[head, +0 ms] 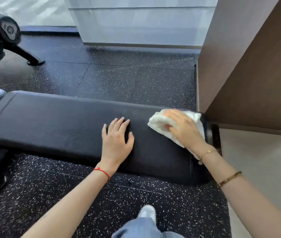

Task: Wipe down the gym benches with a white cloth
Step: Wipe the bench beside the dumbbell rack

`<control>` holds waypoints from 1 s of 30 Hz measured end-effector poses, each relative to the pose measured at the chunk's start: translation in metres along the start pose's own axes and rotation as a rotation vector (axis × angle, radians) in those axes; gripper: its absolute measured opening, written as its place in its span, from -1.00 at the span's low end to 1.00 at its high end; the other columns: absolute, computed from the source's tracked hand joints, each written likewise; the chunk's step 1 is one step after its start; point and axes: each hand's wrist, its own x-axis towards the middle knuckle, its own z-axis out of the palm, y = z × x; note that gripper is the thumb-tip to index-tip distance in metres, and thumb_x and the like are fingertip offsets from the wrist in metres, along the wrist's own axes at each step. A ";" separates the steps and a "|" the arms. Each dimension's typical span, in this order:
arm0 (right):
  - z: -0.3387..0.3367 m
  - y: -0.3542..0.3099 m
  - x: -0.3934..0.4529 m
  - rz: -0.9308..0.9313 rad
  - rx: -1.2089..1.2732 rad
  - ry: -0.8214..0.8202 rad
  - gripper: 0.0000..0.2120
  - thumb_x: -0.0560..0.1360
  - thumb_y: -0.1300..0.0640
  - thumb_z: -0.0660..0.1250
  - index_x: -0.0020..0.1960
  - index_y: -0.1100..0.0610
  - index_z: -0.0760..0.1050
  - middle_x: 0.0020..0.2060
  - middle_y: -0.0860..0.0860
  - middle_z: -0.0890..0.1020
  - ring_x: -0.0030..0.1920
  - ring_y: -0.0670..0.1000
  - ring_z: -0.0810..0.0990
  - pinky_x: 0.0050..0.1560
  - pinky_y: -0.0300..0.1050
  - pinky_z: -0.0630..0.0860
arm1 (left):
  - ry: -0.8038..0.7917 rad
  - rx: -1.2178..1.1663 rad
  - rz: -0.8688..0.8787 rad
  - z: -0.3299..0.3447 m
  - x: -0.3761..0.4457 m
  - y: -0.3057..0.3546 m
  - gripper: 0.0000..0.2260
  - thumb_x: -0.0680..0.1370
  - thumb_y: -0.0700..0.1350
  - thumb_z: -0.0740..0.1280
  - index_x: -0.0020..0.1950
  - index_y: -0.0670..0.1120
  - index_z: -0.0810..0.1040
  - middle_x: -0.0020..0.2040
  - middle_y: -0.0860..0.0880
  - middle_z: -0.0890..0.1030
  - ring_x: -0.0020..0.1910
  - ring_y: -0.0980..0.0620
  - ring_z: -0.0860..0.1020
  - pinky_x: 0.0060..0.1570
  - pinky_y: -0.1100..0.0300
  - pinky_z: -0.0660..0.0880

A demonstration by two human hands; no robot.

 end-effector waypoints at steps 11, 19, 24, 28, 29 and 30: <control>-0.234 -0.137 0.012 0.210 0.195 0.060 -0.68 0.51 0.20 0.39 0.26 0.04 0.58 0.16 -0.17 0.57 0.15 -0.40 0.41 0.17 -0.65 0.16 | -0.021 -0.040 -0.093 -0.229 0.058 0.090 -0.72 0.53 -0.14 0.35 0.25 -0.09 0.58 0.22 -0.02 0.61 0.23 -0.04 0.55 0.32 -0.03 0.42; -0.399 -0.201 0.047 0.089 0.204 0.092 -0.63 0.52 0.16 0.45 0.29 -0.08 0.55 0.22 -0.29 0.55 0.26 -0.31 0.46 0.31 -0.51 0.23 | 0.065 -0.021 -0.168 -0.364 0.101 0.168 -0.70 0.53 -0.16 0.36 0.26 -0.09 0.57 0.22 -0.04 0.62 0.23 -0.04 0.55 0.29 -0.05 0.43; -0.456 -0.195 0.075 0.034 0.215 0.008 -0.57 0.50 0.19 0.41 0.27 -0.20 0.50 0.20 -0.37 0.54 0.25 -0.37 0.44 0.25 -0.55 0.22 | 0.089 -0.014 -0.245 -0.393 0.118 0.217 -0.70 0.53 -0.15 0.36 0.27 -0.07 0.56 0.23 -0.02 0.61 0.25 -0.02 0.55 0.31 -0.04 0.43; -0.489 -0.180 0.101 -0.016 0.275 -0.067 -0.57 0.51 0.23 0.42 0.25 -0.19 0.51 0.19 -0.33 0.56 0.23 -0.32 0.48 0.24 -0.51 0.28 | 0.154 -0.017 -0.319 -0.401 0.126 0.258 -0.71 0.53 -0.15 0.35 0.26 -0.07 0.57 0.23 -0.01 0.61 0.25 -0.02 0.55 0.29 -0.02 0.44; -0.496 -0.176 0.108 -0.048 0.278 -0.081 -0.59 0.51 0.23 0.42 0.25 -0.16 0.52 0.20 -0.32 0.56 0.24 -0.31 0.49 0.25 -0.49 0.29 | 0.176 -0.017 -0.341 -0.402 0.127 0.266 -0.71 0.54 -0.15 0.35 0.26 -0.07 0.57 0.23 -0.01 0.61 0.25 -0.02 0.55 0.29 -0.01 0.44; -0.502 -0.174 0.115 -0.078 0.279 -0.092 -0.60 0.51 0.23 0.43 0.25 -0.14 0.52 0.20 -0.33 0.55 0.24 -0.31 0.48 0.26 -0.49 0.29 | 0.200 -0.016 -0.366 -0.404 0.129 0.273 -0.72 0.54 -0.15 0.35 0.26 -0.08 0.57 0.22 -0.02 0.61 0.24 -0.02 0.55 0.29 -0.02 0.44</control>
